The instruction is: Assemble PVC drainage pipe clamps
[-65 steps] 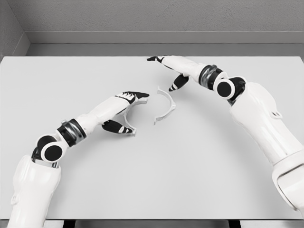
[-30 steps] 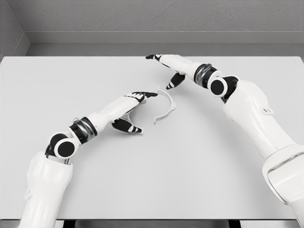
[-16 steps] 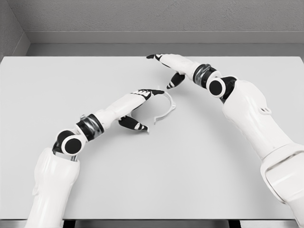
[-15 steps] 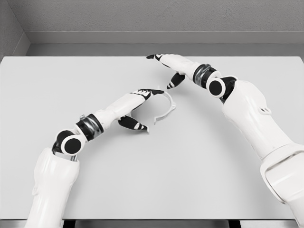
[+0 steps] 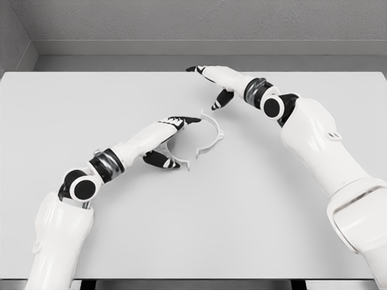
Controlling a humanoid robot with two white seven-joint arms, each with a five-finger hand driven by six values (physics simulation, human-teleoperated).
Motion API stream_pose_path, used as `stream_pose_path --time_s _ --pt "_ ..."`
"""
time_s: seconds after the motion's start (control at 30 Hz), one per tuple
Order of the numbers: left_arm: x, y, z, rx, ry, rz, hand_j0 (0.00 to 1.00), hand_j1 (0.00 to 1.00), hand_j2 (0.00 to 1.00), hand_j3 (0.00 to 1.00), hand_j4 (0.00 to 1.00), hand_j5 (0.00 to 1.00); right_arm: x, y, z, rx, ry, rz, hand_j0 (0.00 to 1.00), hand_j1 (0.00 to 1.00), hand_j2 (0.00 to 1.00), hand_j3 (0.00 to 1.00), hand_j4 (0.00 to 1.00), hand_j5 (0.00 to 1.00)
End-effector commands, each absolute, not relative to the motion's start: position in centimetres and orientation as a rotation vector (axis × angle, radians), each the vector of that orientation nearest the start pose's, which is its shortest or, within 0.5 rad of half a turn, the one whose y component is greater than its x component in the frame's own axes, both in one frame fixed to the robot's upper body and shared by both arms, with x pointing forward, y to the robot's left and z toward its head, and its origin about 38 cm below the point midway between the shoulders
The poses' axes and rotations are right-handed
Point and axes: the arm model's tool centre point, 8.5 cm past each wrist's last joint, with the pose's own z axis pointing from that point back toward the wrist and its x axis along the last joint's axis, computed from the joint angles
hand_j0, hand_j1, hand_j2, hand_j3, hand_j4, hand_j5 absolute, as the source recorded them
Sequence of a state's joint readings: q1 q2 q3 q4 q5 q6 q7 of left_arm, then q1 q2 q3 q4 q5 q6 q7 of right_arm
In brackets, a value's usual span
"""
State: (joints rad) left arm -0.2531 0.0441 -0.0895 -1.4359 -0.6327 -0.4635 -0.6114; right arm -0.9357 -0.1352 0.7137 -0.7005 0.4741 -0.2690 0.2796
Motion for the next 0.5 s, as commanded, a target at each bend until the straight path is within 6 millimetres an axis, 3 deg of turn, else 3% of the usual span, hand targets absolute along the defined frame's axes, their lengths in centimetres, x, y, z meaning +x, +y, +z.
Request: stream_pose_path --time_s 0.0,0.47 --pt "41.2 16.2 10.9 0.101 -1.672 -1.384 1.0 1.0 1.0 1.0 1.0 1.0 56.3 -13.1 15.3 -0.347 -1.421 1.535 1.0 1.0 1.0 1.0 1.0 1.0" --pt "41.5 15.1 10.5 0.075 -1.668 -1.378 1.0 1.0 1.0 1.0 1.0 1.0 56.1 -12.6 14.7 -0.337 -1.408 1.548 1.0 1.0 1.0 1.0 1.0 1.0"
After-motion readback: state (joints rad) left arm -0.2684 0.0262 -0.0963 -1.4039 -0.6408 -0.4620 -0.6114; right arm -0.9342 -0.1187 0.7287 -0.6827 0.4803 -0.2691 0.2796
